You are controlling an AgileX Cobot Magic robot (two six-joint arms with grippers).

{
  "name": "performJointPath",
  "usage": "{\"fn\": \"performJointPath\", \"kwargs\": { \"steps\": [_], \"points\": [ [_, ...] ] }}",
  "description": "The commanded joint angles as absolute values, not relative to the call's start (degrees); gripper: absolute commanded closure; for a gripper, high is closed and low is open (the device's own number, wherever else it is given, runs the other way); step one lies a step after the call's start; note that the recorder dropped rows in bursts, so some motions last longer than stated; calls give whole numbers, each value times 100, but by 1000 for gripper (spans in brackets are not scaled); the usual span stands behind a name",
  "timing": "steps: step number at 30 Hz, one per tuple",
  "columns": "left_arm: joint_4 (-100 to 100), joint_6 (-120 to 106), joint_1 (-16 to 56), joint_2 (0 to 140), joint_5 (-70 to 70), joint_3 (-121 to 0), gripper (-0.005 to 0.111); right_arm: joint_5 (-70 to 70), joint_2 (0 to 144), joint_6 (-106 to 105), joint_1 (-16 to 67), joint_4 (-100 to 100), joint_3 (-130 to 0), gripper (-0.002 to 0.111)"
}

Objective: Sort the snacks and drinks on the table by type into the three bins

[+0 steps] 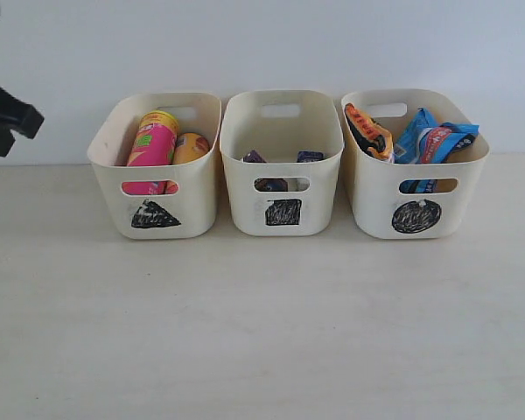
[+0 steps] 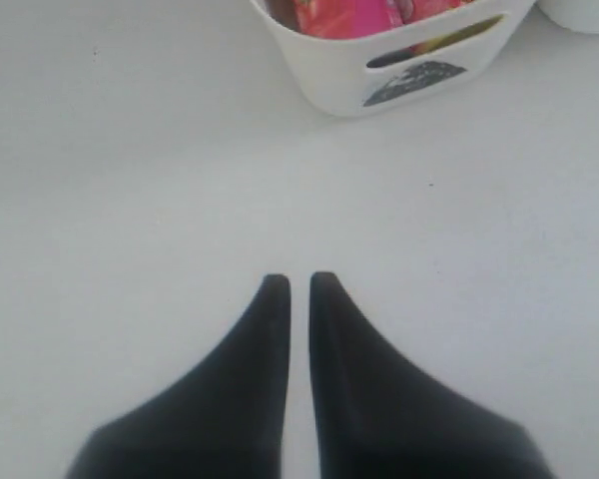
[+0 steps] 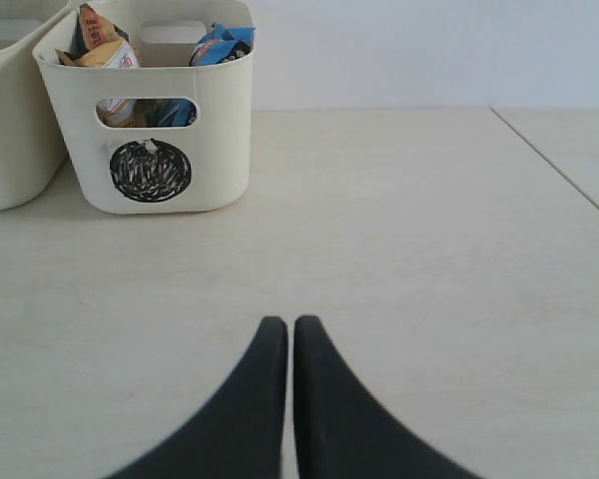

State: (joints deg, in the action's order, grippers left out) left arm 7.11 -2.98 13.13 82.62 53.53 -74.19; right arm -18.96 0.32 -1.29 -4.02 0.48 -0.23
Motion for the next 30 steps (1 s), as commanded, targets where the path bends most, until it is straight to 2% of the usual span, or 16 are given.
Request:
{"fn": "performJointPath", "kwargs": {
  "steps": [1,17,22,27,30],
  "points": [
    [501,-130,1316,7421,5194,-6674,103,-1867,0,-141,-397,50,0,109],
    [106,398,1316,5219,5553,-5054,103,-1867,0,-141,-397,50,0,109],
    [100,434,1316,4468,5021,-4394,103,-1867,0,-141,-397,50,0,109],
    [100,434,1316,3741,3614,-3602,103,-1867,0,-141,-397,50,0,109],
    [115,434,1316,3427,3230,-3168,103,-1867,0,-141,-397,50,0,109]
  ]
}}
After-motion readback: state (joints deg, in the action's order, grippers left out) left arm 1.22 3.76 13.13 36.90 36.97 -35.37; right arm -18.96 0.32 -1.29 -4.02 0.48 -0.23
